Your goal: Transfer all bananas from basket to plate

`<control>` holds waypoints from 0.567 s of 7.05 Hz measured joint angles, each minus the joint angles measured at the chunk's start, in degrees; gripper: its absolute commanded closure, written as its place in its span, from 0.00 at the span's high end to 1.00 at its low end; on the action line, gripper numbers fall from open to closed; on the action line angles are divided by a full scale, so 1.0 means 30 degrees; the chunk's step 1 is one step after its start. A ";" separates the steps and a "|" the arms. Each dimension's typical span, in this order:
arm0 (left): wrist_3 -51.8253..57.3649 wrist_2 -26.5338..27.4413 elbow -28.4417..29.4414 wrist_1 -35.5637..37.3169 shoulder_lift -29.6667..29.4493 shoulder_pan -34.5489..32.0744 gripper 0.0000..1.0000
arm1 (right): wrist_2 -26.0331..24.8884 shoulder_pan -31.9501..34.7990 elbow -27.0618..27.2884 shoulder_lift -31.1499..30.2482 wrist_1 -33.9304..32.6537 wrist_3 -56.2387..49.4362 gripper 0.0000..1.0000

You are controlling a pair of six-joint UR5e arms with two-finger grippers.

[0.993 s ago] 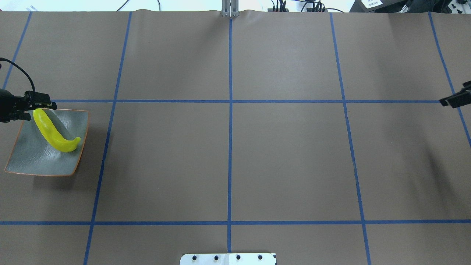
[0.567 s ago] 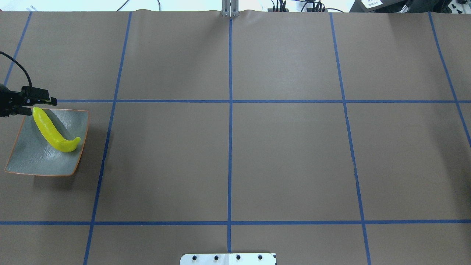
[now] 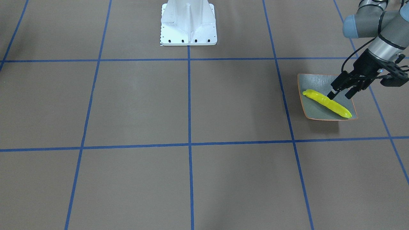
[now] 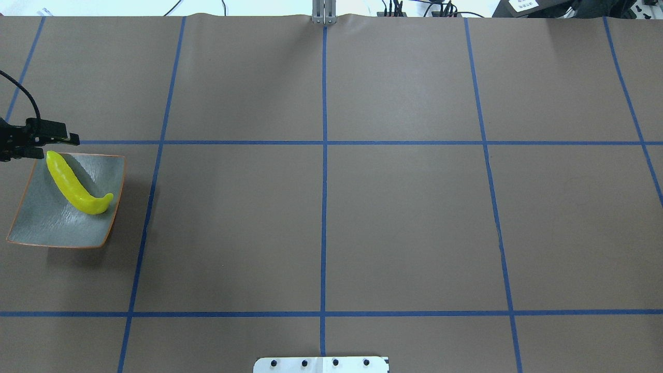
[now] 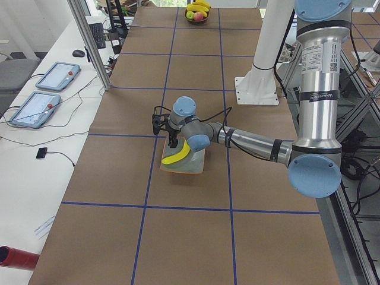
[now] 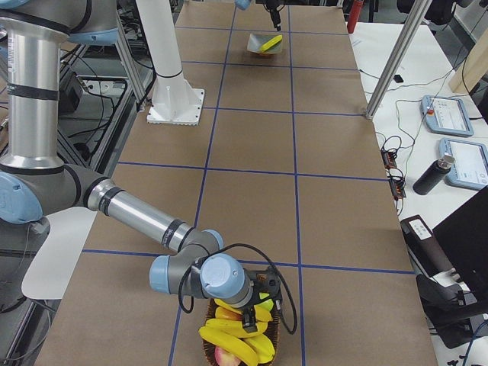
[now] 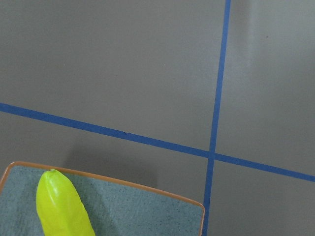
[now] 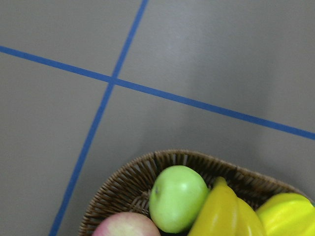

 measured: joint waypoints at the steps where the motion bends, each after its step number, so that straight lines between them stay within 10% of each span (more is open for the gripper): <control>1: 0.0009 0.0033 -0.0133 -0.0012 0.0032 0.0000 1.00 | -0.0671 0.0396 -0.0913 -0.0004 0.0062 0.0045 0.98; 4: 0.0035 0.0076 -0.0498 -0.0041 0.0076 -0.0011 1.00 | -0.1631 0.0792 -0.2232 -0.0098 0.0115 0.1977 0.91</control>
